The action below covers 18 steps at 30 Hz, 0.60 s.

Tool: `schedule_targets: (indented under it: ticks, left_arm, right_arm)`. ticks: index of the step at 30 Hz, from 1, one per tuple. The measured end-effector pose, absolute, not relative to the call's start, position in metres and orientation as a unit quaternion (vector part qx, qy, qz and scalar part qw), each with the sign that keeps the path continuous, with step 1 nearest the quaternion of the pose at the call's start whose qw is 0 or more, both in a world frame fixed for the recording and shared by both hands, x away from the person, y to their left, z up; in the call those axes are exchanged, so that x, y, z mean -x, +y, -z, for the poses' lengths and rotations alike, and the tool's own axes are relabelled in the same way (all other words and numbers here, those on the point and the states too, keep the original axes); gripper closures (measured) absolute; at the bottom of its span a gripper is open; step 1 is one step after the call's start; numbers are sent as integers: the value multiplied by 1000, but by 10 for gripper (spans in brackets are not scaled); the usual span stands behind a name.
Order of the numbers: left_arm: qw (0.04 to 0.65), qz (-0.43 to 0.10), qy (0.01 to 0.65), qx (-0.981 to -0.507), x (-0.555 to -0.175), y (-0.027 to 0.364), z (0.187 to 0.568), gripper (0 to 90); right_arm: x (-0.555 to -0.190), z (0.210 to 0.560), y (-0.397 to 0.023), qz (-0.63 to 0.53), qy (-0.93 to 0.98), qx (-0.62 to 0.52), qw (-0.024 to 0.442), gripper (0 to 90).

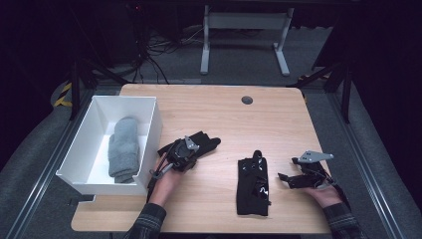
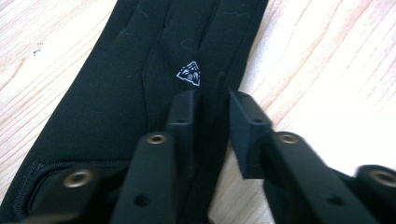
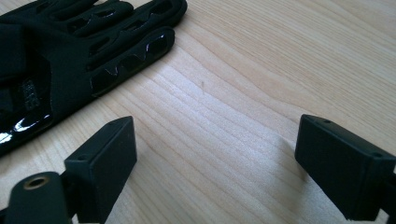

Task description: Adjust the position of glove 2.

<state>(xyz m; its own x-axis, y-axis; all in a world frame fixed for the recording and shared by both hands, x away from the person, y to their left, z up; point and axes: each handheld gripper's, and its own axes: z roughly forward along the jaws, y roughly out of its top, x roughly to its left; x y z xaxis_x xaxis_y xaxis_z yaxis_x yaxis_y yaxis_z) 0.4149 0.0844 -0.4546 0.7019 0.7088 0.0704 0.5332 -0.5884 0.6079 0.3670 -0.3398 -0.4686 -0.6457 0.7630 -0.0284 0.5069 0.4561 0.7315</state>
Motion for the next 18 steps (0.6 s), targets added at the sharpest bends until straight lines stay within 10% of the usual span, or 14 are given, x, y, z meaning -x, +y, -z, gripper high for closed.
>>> schedule_targets:
  ticks: [18]
  left_arm:
    - [333,-122,384,-853,-414,88,427,873]
  right_arm:
    - [-367,467,-339,-351,836,-382,178,146]
